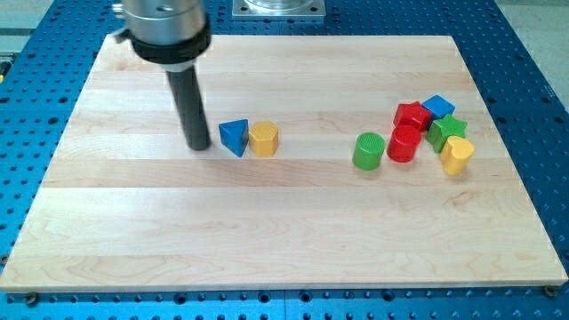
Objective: Slide the hexagon into the green circle
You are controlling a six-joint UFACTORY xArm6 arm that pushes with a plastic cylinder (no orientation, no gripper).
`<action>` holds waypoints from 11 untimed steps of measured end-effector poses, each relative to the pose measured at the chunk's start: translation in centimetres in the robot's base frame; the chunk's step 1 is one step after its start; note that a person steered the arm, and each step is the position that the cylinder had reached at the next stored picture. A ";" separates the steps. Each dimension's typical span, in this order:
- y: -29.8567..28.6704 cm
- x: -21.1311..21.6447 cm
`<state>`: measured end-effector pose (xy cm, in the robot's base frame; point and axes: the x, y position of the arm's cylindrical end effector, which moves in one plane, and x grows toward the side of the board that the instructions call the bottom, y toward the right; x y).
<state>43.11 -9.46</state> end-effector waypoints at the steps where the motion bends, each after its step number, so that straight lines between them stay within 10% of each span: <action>1: 7.4 0.0; 3: 17.6 0.0; 5: 8.8 3.5; 7: 18.5 5.5; 11: 17.6 2.7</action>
